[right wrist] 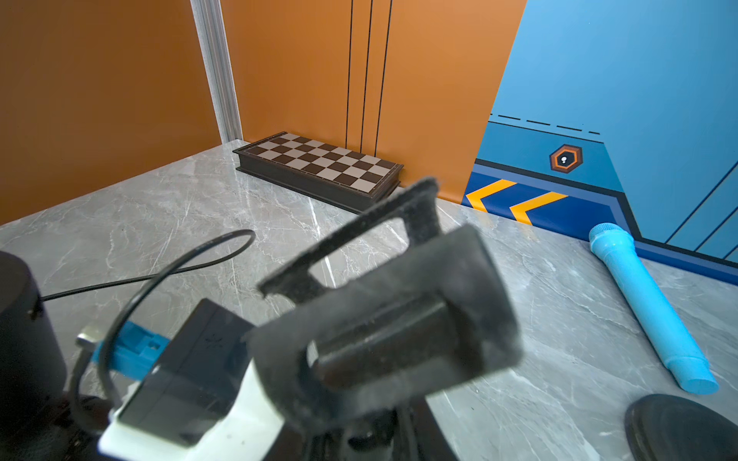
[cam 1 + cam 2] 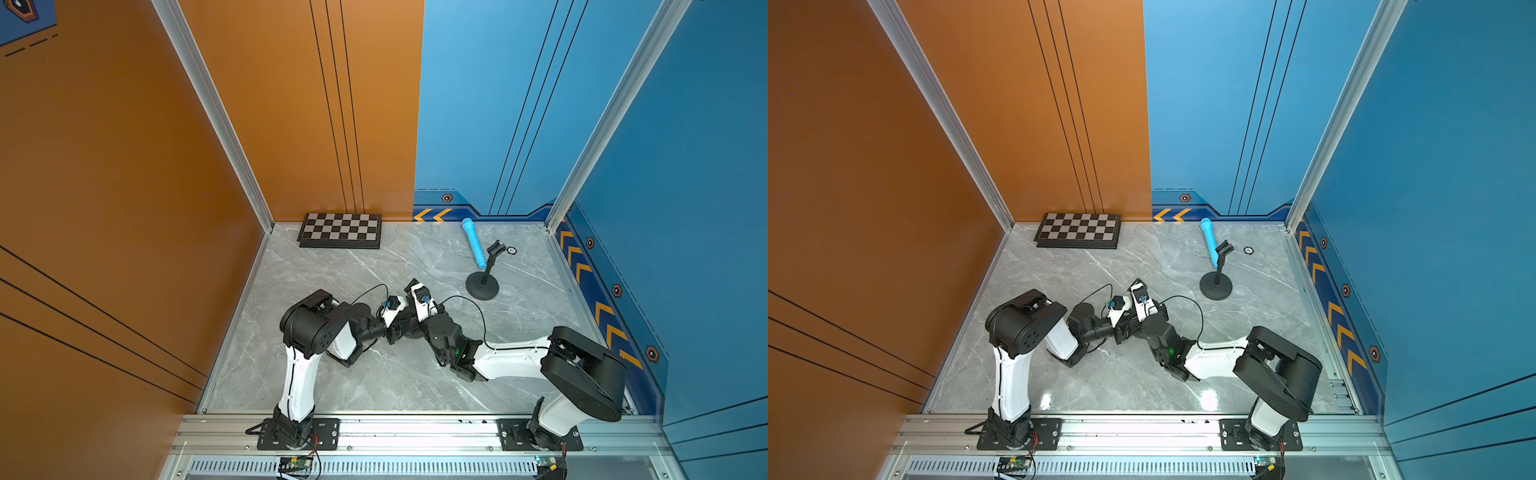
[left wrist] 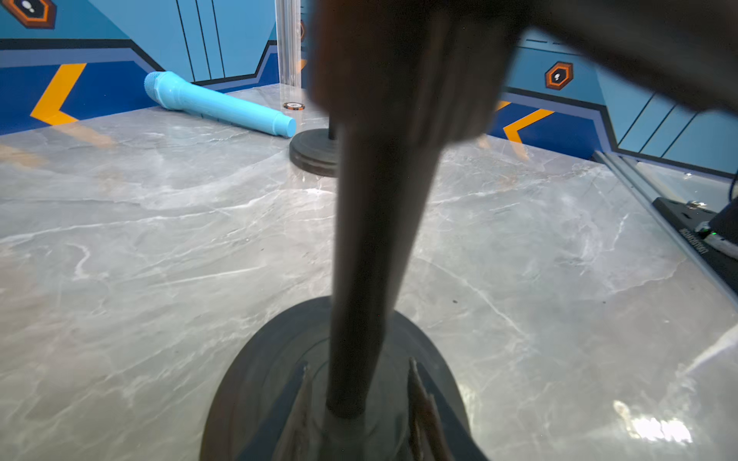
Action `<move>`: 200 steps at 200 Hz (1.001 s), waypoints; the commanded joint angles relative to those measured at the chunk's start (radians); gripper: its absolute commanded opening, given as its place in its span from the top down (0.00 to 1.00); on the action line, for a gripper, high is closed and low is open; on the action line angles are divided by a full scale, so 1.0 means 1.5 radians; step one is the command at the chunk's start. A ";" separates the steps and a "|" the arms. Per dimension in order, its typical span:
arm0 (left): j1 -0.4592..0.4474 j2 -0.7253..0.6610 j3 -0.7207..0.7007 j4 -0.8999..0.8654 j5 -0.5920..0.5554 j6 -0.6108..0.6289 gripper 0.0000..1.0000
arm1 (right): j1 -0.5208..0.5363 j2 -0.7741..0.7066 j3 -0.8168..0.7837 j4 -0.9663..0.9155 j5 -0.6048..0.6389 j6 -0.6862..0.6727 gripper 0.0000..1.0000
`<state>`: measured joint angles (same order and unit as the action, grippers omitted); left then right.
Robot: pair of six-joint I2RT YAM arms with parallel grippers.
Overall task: Assemble a microphone stand
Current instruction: Screw the microphone stand pole into the microphone stand base.
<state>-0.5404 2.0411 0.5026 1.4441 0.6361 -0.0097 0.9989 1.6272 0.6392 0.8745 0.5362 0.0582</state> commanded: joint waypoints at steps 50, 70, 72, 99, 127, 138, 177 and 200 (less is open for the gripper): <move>-0.017 0.044 0.048 -0.026 -0.001 -0.002 0.94 | -0.054 -0.048 0.024 -0.215 -0.199 0.055 0.88; -0.015 0.058 0.045 -0.031 0.004 0.012 1.00 | -0.092 -0.073 0.045 -0.284 -0.338 0.015 0.73; -0.015 0.058 0.045 -0.032 0.005 0.013 1.00 | -0.097 -0.075 0.048 -0.293 -0.350 0.009 0.72; -0.011 0.062 0.029 -0.043 0.015 0.034 1.00 | -0.169 -0.095 0.089 -0.402 -0.588 -0.078 0.52; -0.007 0.059 0.014 -0.055 0.035 0.054 1.00 | -0.229 -0.080 0.146 -0.516 -0.751 -0.201 0.50; -0.006 0.059 0.012 -0.060 0.042 0.056 1.00 | -0.243 -0.064 0.172 -0.555 -0.791 -0.237 0.49; -0.001 0.055 0.009 -0.067 0.056 0.058 1.00 | -0.273 -0.032 0.214 -0.555 -0.804 -0.264 0.51; 0.002 0.055 0.009 -0.069 0.063 0.058 1.00 | -0.281 -0.017 0.232 -0.551 -0.810 -0.269 0.59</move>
<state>-0.5404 2.0907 0.5568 1.5009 0.6601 0.0486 0.5880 1.5764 0.9451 0.0868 -0.6086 -0.2955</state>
